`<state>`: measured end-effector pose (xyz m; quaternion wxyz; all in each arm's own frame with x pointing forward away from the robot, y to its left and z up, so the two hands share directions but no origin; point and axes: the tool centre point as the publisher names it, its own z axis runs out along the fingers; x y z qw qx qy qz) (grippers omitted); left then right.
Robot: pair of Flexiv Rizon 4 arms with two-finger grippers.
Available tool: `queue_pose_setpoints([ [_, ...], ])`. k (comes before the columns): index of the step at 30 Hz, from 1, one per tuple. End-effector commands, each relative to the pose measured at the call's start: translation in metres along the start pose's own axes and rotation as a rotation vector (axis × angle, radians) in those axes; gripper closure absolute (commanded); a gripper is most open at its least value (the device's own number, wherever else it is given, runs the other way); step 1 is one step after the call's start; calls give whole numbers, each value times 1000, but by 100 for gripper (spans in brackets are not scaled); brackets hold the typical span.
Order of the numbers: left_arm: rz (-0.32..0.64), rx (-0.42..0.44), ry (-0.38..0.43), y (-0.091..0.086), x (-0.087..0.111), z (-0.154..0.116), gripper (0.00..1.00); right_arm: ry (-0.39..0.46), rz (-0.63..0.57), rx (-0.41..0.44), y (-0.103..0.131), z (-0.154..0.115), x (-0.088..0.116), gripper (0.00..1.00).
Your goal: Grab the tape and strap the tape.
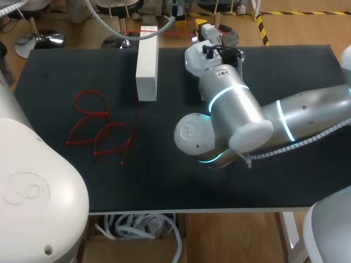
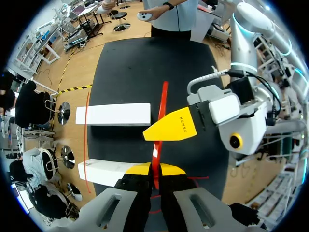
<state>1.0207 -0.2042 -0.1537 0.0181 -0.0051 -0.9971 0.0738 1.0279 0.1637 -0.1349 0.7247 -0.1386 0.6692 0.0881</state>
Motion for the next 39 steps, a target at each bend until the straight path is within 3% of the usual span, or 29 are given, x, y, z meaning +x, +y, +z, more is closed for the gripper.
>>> queue_pose_setpoints([
  [1,1,-3,2,-2,-1,-1,100,2,-2,13,3,-2,0,100],
  [16,1,-3,2,-2,-1,-1,100,0,67,-5,-4,-5,-11,100],
  [17,1,-3,2,-2,-1,-1,100,1,76,-6,-5,-5,-12,72],
  [18,1,-3,2,-2,-1,-1,100,0,83,-5,-6,-5,-13,53],
  [19,1,-3,2,-2,-1,-1,100,0,86,-5,-6,-5,-14,40],
  [20,1,-3,2,-2,-1,-1,100,1,88,-6,-7,-5,-15,34],
  [21,1,-3,2,-2,-1,-1,100,0,94,-7,-7,-6,-16,35],
  [24,1,-3,2,-2,-1,-1,100,0,102,-13,-10,-8,-19,51],
  [28,1,-3,2,-2,-1,-1,100,-1,105,-28,-13,-16,-20,61],
  [34,1,-3,2,-2,-1,-1,100,0,111,-74,-23,-38,-25,59],
  [39,1,-3,2,-2,-1,-1,100,-9,131,-131,-36,-61,-35,65],
])
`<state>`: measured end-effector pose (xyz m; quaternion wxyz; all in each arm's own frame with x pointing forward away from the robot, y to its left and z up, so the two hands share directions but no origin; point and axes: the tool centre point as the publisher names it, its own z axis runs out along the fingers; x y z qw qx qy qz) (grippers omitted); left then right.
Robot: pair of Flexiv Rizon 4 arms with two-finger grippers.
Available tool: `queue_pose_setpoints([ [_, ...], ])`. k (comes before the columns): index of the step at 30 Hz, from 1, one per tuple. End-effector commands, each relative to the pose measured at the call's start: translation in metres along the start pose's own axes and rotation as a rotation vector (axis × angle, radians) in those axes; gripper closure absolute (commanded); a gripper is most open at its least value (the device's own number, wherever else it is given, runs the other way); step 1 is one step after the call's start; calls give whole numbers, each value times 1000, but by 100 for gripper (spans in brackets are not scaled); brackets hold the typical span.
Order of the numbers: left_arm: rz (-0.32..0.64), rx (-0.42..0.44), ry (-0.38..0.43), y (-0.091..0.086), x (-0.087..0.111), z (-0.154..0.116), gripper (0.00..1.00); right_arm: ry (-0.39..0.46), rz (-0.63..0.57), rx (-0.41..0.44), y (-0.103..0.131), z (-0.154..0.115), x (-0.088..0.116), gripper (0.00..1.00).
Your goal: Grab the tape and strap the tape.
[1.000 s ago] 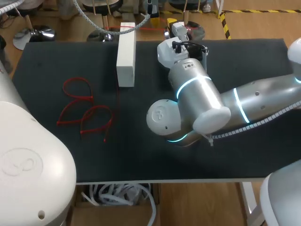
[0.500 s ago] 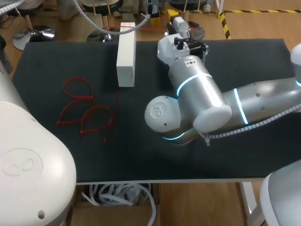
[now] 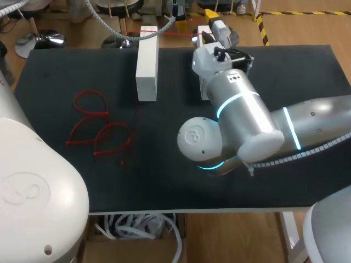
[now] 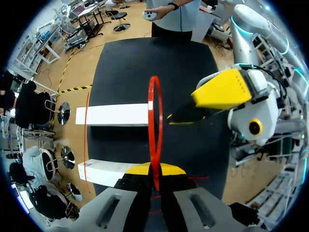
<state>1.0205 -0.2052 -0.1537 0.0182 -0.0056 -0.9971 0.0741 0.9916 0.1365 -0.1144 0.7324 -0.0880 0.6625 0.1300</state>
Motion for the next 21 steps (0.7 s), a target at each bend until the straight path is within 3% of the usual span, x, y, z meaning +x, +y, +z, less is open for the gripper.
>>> queue_pose_setpoints([
  [1,0,-4,2,-1,-1,-1,100,37,12,-160,-20,-20,-17,69],
  [3,0,-4,2,-1,-1,-1,100,30,13,-182,-26,-28,-21,78],
  [5,0,-4,2,-1,-1,-1,100,11,18,-205,-32,-34,-23,95],
  [6,0,-4,2,-1,-1,-1,100,2,13,-213,-35,-37,-24,92],
  [7,0,-4,2,-1,-1,-1,100,-14,15,-214,-37,-39,-24,67],
  [9,0,-4,2,-1,-1,-1,100,-31,30,-230,-40,-40,-25,0],
  [15,9,-56,33,18,19,-3,100,-52,35,-247,-43,-42,-27,0],
  [21,-32,-110,75,58,61,4,100,-52,35,-247,-43,-42,-27,0],
])
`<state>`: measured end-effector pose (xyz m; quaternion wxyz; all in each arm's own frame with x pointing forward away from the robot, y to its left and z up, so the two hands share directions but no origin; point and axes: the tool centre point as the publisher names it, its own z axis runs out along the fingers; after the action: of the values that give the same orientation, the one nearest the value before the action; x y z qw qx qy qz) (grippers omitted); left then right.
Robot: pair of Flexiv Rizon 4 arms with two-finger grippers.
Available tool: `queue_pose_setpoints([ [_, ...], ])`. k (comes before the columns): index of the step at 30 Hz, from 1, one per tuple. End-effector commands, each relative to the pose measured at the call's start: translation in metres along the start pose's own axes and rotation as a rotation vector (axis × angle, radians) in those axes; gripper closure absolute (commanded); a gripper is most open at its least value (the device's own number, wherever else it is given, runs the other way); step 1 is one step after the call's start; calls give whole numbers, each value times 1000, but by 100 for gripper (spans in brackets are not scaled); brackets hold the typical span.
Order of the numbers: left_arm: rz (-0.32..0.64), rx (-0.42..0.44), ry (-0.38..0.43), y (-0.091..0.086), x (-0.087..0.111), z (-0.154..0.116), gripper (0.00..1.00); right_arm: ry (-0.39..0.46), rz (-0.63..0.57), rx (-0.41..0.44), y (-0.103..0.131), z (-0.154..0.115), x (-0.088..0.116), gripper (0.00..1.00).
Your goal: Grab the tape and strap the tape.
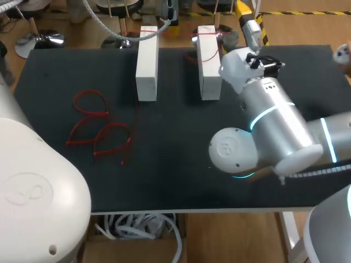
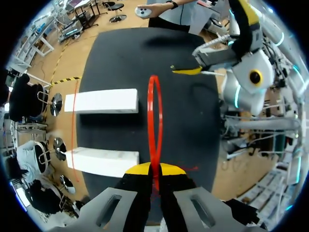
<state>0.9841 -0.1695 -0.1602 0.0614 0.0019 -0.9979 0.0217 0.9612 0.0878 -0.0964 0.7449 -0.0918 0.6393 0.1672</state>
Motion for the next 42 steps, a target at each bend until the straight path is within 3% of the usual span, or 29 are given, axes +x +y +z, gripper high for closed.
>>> queue_pose_setpoints([
  [1,-12,-15,-2,32,31,8,100,8,-2,-188,-6,0,-3,0],
  [7,2,-97,9,97,66,21,100,8,-2,-188,-6,0,-3,0],
  [16,84,-148,-3,188,70,28,100,8,-2,-188,-6,0,-3,0],
  [20,83,-125,-5,220,72,44,100,8,-2,-188,-6,0,-3,0],
  [25,55,-90,6,237,76,58,100,8,-2,-188,-6,0,-3,0],
  [26,55,-90,6,237,76,58,53,8,-2,-188,-6,0,-3,0],
  [27,55,-90,6,237,76,58,0,8,-2,-188,-6,0,-3,0],
  [42,55,-90,6,237,76,58,0,8,-2,-188,-6,0,-3,0],
])
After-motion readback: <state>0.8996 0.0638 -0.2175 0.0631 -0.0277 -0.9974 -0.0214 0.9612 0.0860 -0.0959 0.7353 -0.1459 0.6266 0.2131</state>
